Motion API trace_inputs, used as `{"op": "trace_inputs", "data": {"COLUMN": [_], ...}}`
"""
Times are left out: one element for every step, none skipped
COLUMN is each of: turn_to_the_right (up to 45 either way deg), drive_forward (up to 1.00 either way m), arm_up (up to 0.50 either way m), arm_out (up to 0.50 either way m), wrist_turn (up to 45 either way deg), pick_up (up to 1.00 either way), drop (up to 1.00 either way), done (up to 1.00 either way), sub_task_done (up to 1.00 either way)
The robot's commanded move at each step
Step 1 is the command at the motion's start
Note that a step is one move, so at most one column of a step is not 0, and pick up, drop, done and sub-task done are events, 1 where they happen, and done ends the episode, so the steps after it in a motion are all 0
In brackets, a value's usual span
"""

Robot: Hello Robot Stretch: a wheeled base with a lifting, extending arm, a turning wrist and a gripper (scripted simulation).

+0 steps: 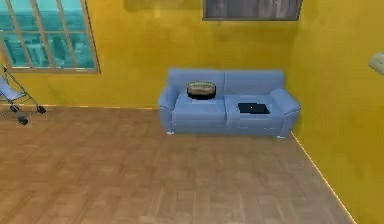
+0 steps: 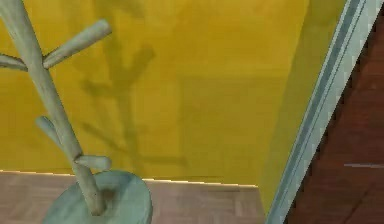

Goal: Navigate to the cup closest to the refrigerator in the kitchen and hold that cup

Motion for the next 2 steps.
{"op": "trace_inputs", "data": {"turn_to_the_right": [-42.0,0.0], "drive_forward": [0.00,0.65], "arm_up": [0.00,0.00], "arm_out": [0.00,0.00], "wrist_turn": [0.0,0.0], "pick_up": [0.00,0.00], "drop": [0.00,0.00], "done": [0.00,0.00], "sub_task_done": [0.00,0.00]}}
